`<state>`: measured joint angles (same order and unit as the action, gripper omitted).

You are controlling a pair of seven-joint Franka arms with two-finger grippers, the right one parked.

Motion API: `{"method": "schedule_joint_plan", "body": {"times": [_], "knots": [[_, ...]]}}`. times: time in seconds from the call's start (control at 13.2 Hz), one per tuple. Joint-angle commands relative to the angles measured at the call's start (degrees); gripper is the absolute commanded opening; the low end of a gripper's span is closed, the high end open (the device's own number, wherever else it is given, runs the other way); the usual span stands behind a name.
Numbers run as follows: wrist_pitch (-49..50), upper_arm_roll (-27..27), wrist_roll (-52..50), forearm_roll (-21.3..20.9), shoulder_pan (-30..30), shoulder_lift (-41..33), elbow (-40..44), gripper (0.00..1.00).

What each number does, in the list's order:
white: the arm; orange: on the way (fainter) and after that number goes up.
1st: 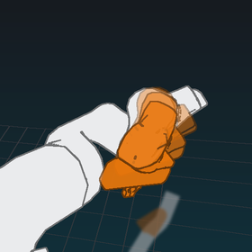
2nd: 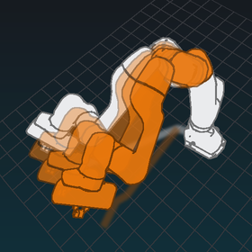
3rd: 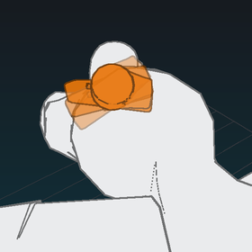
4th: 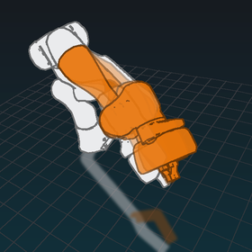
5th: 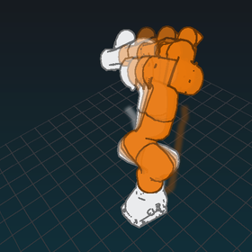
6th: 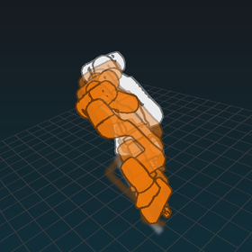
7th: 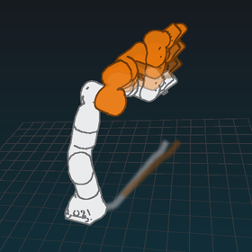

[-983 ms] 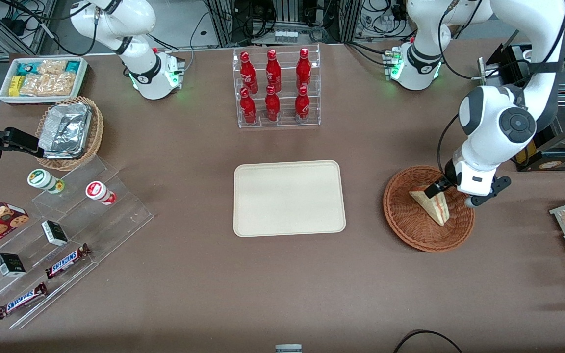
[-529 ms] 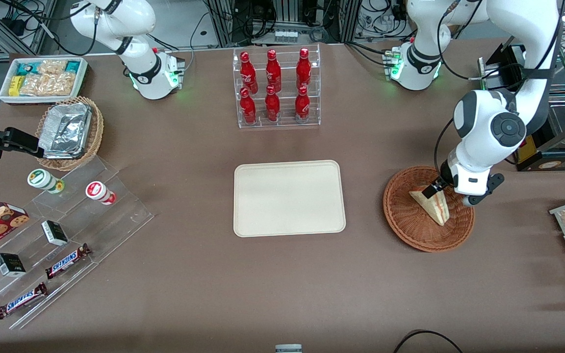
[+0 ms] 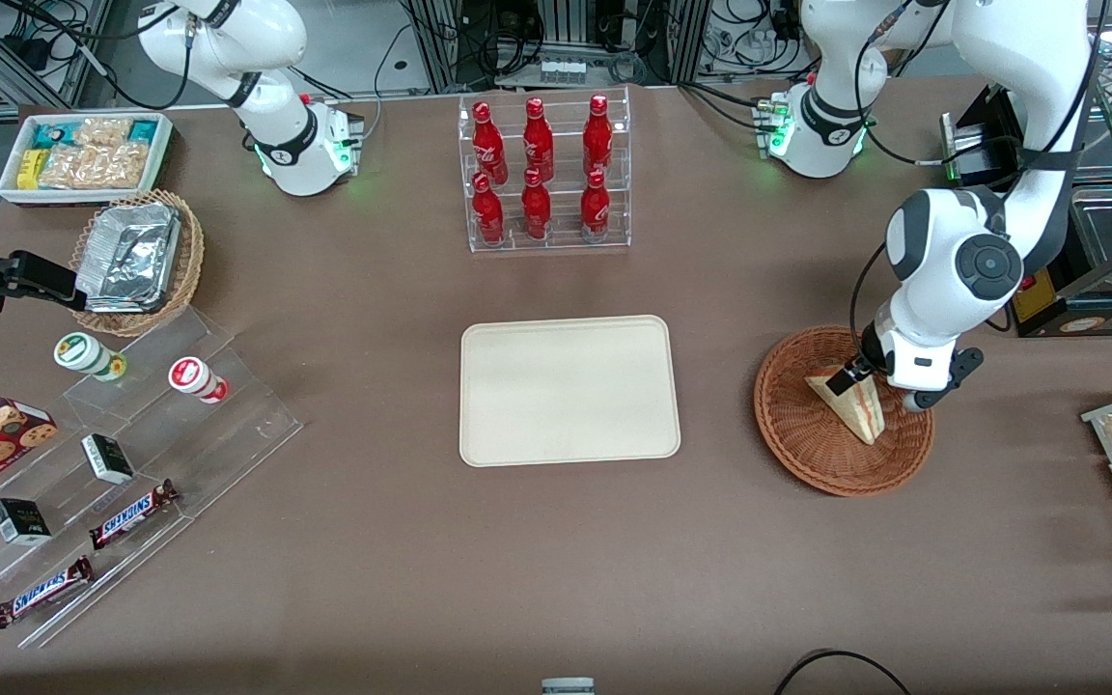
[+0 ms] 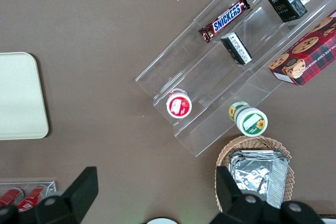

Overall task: Place sandwich from basket to tray
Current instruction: 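Lower the open left gripper around the wrapped sandwich in the basket, then close the left gripper on the sandwich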

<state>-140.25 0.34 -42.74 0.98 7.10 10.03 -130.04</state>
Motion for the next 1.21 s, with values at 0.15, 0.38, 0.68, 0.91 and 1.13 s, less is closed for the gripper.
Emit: {"method": "schedule_joint_plan", "body": {"times": [0.15,0.38,0.68,0.91,1.13], "knots": [[-4.1,0.3,-1.5,-1.3,0.0,2.6,-0.4,1.00],[-5.2,0.4,-1.6,-1.3,-0.1,3.8,-0.6,1.00],[-4.1,0.4,-1.6,-1.3,-0.1,4.0,-0.5,0.19],[0.3,0.5,-1.3,-1.2,-0.1,3.2,0.4,0.00],[10.9,0.5,2.7,-1.2,0.0,1.5,5.7,0.00]]}}
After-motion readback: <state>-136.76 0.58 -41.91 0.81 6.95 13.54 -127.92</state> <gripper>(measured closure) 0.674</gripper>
